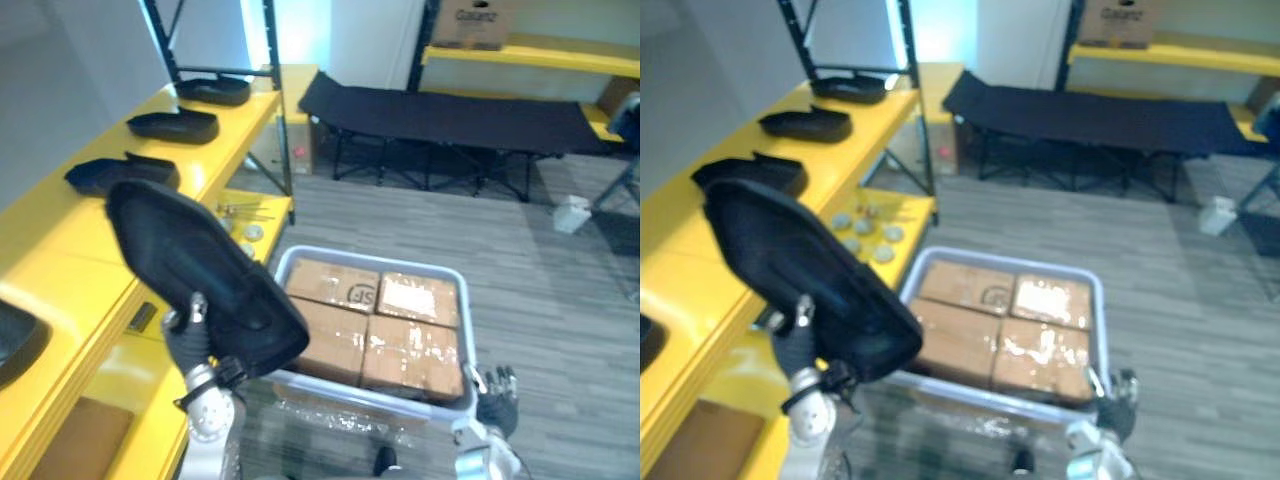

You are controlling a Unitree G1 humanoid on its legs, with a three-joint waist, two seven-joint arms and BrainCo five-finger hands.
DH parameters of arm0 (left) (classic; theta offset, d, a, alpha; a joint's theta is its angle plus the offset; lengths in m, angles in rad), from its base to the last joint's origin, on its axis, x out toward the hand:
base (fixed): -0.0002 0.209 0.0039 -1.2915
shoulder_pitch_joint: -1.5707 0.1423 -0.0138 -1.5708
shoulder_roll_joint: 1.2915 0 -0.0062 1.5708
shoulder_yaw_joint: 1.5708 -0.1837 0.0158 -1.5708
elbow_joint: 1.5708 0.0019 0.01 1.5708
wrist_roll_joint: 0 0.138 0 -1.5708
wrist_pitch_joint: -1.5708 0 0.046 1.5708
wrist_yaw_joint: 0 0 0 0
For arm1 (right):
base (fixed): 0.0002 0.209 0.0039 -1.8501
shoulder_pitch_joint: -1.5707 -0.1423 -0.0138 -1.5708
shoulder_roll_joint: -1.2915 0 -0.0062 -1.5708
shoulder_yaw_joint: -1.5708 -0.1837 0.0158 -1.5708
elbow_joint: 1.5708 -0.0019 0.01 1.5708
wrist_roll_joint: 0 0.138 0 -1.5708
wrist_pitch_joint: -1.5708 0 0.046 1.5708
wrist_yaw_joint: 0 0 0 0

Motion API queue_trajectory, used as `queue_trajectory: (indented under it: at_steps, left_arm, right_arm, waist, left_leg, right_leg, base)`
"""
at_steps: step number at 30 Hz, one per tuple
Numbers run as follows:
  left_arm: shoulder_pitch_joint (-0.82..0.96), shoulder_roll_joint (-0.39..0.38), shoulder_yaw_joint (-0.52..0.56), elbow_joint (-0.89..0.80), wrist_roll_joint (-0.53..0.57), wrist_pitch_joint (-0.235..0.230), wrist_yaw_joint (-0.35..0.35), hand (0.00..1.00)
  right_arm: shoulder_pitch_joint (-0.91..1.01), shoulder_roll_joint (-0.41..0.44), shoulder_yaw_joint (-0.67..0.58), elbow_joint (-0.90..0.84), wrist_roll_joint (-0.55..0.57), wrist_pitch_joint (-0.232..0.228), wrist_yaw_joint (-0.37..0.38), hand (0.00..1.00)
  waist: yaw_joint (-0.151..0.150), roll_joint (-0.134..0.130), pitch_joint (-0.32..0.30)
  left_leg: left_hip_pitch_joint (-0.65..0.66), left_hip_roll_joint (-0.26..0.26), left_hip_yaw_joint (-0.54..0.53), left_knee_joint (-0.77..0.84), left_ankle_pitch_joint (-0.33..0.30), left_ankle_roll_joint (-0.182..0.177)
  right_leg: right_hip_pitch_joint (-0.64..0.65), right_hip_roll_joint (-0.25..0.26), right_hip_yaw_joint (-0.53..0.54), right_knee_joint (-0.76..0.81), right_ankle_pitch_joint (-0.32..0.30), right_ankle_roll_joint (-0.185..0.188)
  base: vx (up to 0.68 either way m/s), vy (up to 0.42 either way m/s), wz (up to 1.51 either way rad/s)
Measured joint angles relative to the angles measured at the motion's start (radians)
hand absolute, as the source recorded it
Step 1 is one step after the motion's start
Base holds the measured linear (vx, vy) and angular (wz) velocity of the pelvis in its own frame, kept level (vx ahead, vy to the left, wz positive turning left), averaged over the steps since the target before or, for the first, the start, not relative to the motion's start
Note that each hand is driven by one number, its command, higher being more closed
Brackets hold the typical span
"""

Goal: Walk over and take plastic housings, then place them on the shelf

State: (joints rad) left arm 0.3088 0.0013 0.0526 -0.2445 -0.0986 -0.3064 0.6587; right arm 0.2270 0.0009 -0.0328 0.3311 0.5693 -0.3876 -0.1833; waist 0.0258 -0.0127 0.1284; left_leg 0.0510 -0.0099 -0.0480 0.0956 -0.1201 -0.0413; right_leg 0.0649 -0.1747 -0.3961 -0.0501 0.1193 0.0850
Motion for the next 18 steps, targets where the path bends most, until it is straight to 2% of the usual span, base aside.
queue_trajectory:
  at_steps: [5, 6, 8, 13, 18]
  left_arm:
    - [0.074, -0.052, 0.106, -0.094, -0.001, -0.019, 0.025, 1.00]
    - [0.098, -0.062, 0.133, -0.112, -0.002, -0.024, 0.029, 1.00]
    - [0.127, -0.070, 0.168, -0.132, -0.005, -0.029, 0.033, 1.00]
    - [0.166, -0.110, 0.212, -0.137, -0.024, -0.045, 0.028, 1.00]
    - [0.161, -0.108, 0.210, -0.138, -0.049, -0.080, -0.023, 1.00]
  right_arm:
    - [-0.103, -0.008, 0.080, 0.036, -0.077, 0.000, 0.033, 0.00]
    - [-0.123, -0.007, 0.102, 0.036, -0.099, 0.000, 0.033, 0.00]
    - [-0.152, -0.007, 0.136, 0.036, -0.117, 0.000, 0.040, 0.00]
    - [-0.173, -0.008, 0.164, 0.033, -0.116, 0.001, 0.051, 0.00]
    - [-0.176, -0.007, 0.175, 0.033, -0.116, 0.019, 0.046, 0.00]
  waist:
    - [0.063, 0.006, 0.011]
    - [0.083, 0.003, 0.014]
    - [0.100, -0.005, 0.020]
    - [0.116, -0.019, 0.029]
    - [0.123, -0.026, 0.035]
  left_leg:
    - [-0.004, -0.020, -0.075, 0.000, 0.012, 0.004]
    - [-0.004, -0.023, -0.081, 0.000, 0.012, 0.004]
    - [-0.011, -0.025, -0.096, 0.001, 0.012, 0.005]
    - [-0.018, -0.037, -0.129, 0.001, 0.014, 0.006]
    - [-0.018, -0.039, -0.131, 0.006, 0.014, 0.008]
  right_leg:
    - [0.042, -0.019, -0.080, 0.000, -0.014, 0.012]
    - [0.046, -0.021, -0.091, 0.001, -0.018, 0.014]
    - [0.050, -0.023, -0.105, 0.001, -0.021, 0.015]
    - [0.061, -0.035, -0.139, 0.015, -0.039, 0.016]
    - [0.061, -0.038, -0.146, 0.023, -0.042, 0.015]
  base:
    - [0.02, 0.013, 0.51]
    - [0.01, 0.027, 0.39]
    - [0.00, 0.020, 0.28]
    - [0.01, 0.020, 0.20]
    - [0.01, 0.010, 0.04]
